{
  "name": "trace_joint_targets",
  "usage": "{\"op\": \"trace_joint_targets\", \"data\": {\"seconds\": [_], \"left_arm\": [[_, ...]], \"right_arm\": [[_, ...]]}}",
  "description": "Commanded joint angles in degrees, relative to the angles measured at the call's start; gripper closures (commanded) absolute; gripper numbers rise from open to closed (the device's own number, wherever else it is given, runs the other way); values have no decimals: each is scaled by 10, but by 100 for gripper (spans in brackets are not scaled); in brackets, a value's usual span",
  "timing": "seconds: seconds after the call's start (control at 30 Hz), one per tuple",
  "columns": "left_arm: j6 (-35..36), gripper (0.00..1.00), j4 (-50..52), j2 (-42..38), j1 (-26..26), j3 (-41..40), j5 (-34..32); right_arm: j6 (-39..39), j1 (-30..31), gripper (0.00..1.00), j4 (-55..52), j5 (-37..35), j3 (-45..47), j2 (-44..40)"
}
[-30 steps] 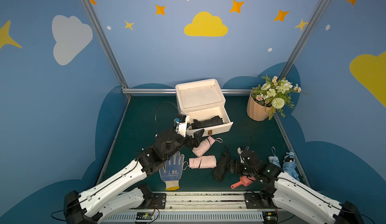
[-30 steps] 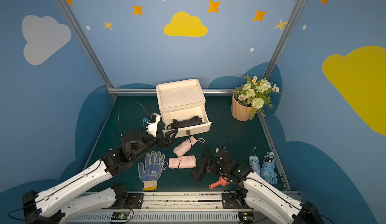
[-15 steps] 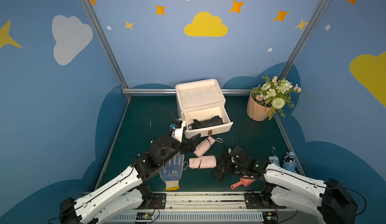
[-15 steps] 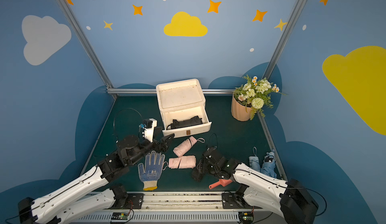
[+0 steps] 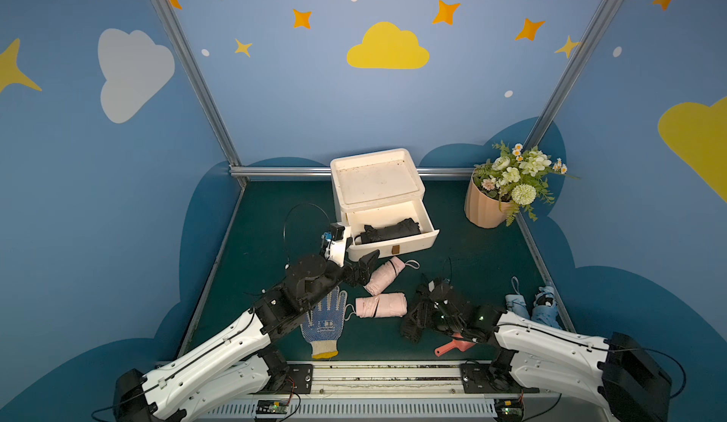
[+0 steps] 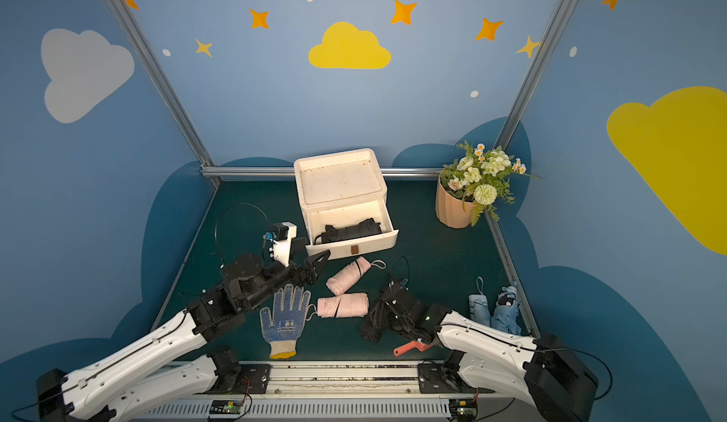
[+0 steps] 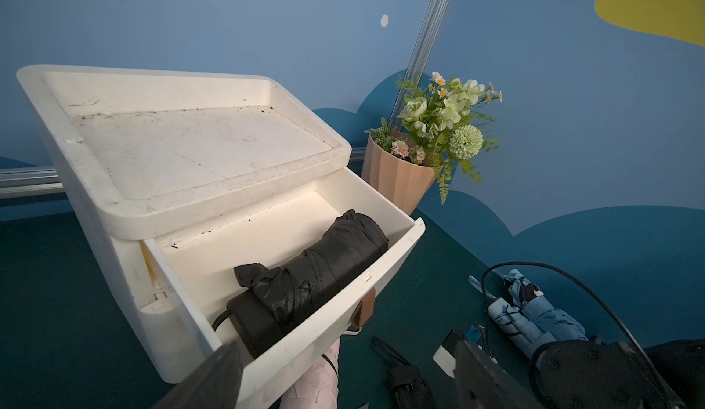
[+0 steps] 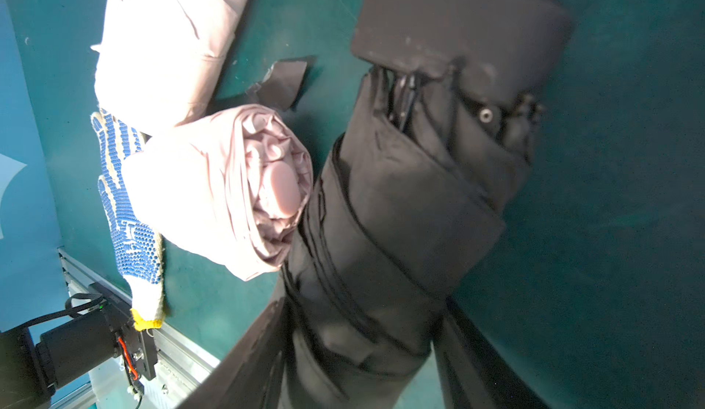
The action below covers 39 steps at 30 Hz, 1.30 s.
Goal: Place the umbrella in the drawer by color
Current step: Pick up the umbrella from the center of the board.
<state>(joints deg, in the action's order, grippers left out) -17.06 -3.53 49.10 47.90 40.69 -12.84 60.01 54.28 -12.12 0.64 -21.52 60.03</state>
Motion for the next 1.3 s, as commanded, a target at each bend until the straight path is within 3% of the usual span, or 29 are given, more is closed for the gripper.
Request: {"op": "trace_joint_targets", "data": {"seconds": [0.0, 0.13, 0.33, 0.53, 0.67, 0.8, 0.97, 1.13, 1.27], "left_arm": [[-4, 8, -17, 3, -2, -1, 1], [-3, 8, -23, 8, -2, -1, -1], [1, 9, -20, 26, -2, 11, 13], [0, 9, -24, 37, -2, 16, 24], [7, 9, -34, 42, -2, 23, 50], [27, 9, -44, 54, -2, 40, 102], [59, 9, -24, 64, -2, 75, 185], [91, 10, -1, 53, 0, 88, 271], [84, 10, 8, 66, 0, 93, 308]], "right_arm": [[-3, 6, 39, -34, -24, 20, 29], [12, 5, 51, -61, -59, 18, 31], [-26, 0, 100, -118, -121, -8, -20], [-127, -9, 100, -179, -213, -40, -130], [-255, -16, 100, -188, -243, -70, -224], [-467, -17, 100, -107, -173, -93, -296], [-682, -17, 100, -91, -66, -152, -301], [-816, -17, 100, -149, 6, -234, -250], [-879, -16, 100, -155, 74, -261, -222]]}}
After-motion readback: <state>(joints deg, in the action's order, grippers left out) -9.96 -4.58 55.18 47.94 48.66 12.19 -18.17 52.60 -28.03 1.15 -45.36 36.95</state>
